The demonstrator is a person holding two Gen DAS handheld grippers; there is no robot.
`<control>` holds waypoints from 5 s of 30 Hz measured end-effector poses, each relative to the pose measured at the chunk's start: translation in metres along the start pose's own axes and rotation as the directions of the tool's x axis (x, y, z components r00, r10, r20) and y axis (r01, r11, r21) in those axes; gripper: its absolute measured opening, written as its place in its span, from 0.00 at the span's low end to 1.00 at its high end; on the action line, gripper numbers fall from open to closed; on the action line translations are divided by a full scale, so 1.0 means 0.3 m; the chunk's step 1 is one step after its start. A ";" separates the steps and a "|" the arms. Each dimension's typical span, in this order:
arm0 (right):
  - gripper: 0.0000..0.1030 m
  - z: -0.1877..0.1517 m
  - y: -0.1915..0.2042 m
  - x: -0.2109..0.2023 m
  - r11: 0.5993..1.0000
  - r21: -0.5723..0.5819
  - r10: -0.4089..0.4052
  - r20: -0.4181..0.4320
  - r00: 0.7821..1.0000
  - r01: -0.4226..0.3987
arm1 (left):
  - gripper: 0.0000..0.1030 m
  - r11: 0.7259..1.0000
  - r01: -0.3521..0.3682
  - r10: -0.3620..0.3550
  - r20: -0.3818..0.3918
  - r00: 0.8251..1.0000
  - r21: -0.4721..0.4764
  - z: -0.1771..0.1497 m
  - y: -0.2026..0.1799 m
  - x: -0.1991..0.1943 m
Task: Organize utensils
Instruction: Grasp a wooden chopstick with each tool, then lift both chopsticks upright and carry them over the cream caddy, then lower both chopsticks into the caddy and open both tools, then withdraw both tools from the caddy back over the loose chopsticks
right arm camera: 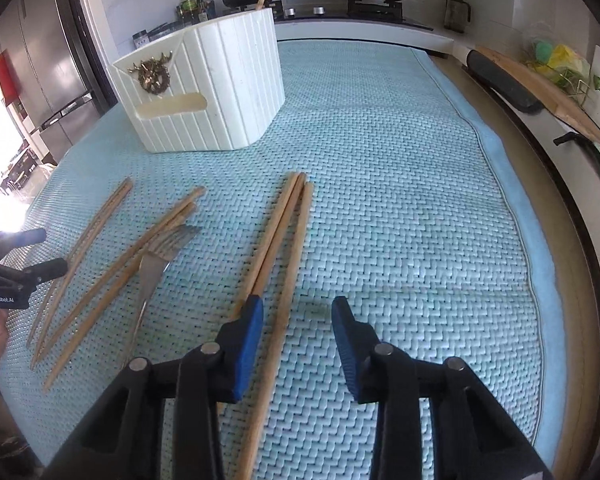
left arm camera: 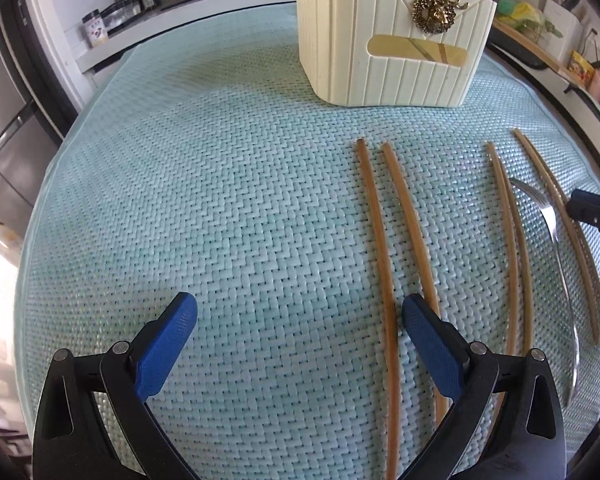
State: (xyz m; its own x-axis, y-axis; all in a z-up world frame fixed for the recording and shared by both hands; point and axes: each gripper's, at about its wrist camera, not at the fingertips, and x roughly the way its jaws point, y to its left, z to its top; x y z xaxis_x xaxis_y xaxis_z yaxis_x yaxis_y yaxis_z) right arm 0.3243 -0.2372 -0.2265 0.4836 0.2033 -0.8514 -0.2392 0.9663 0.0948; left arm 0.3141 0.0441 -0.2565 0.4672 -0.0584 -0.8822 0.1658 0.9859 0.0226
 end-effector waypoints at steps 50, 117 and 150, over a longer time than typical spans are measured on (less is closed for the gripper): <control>0.07 0.231 -0.007 -0.208 0.989 0.034 0.134 0.156 0.979 -0.141 | 0.03 0.951 0.299 -0.274 0.237 0.932 -0.077 0.086 0.121 -0.431; 0.07 0.826 0.228 -0.191 0.993 -0.076 0.110 0.376 0.920 -0.087 | 0.03 0.957 0.257 -0.197 0.351 0.915 -0.133 0.810 0.066 -0.336; 0.53 -0.030 0.079 -0.598 0.985 0.053 -0.171 0.456 0.873 0.165 | 1.00 0.953 -0.136 0.224 0.324 0.919 -0.272 -0.090 0.059 -0.639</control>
State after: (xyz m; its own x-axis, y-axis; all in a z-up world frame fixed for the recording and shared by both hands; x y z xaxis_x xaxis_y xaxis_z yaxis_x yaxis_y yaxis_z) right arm 0.2245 -0.2523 -0.0762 0.8471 0.0846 -0.5246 -0.1111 0.9936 -0.0192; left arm 0.2040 0.0769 -0.0998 0.7483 0.1162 -0.6531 -0.1420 0.9898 0.0134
